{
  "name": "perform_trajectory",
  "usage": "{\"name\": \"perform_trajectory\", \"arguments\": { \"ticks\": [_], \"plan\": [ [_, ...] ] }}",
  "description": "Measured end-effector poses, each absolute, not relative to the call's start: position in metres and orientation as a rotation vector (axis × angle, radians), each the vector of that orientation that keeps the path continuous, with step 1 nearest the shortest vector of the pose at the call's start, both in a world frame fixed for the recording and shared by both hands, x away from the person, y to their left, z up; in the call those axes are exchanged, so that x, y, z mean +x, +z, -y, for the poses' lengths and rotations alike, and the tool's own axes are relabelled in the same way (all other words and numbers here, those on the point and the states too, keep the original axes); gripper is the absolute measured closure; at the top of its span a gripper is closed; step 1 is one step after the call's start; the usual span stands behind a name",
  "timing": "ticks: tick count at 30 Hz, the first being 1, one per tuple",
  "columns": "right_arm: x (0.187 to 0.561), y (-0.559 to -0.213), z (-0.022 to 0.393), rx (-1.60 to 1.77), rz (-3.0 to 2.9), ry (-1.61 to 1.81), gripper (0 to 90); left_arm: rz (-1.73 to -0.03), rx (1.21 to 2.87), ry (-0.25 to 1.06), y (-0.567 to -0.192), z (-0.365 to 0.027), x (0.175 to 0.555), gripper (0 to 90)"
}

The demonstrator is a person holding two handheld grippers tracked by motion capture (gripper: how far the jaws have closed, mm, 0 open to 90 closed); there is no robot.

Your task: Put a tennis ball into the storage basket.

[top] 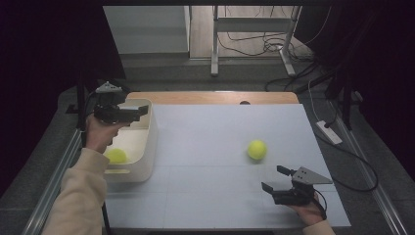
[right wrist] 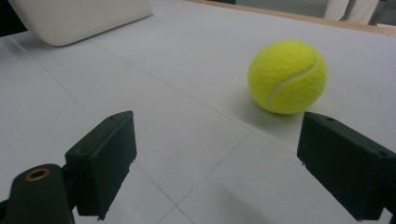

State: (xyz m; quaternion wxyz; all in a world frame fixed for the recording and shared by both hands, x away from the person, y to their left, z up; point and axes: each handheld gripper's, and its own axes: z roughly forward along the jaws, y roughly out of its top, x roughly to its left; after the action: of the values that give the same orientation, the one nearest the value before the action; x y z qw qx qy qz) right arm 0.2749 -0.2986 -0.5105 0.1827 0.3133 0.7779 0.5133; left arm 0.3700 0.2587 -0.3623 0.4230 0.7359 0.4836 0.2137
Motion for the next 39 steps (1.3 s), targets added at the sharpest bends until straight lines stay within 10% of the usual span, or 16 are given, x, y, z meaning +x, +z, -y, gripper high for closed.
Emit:
{"name": "perform_trajectory", "arguments": {
  "ticks": [39],
  "plan": [
    [0.271,-0.510,0.302,0.887,-2.185,1.439,12.0,-0.990,1.837,0.422,-0.358,-0.213,0.354,3.3]
  ]
}}
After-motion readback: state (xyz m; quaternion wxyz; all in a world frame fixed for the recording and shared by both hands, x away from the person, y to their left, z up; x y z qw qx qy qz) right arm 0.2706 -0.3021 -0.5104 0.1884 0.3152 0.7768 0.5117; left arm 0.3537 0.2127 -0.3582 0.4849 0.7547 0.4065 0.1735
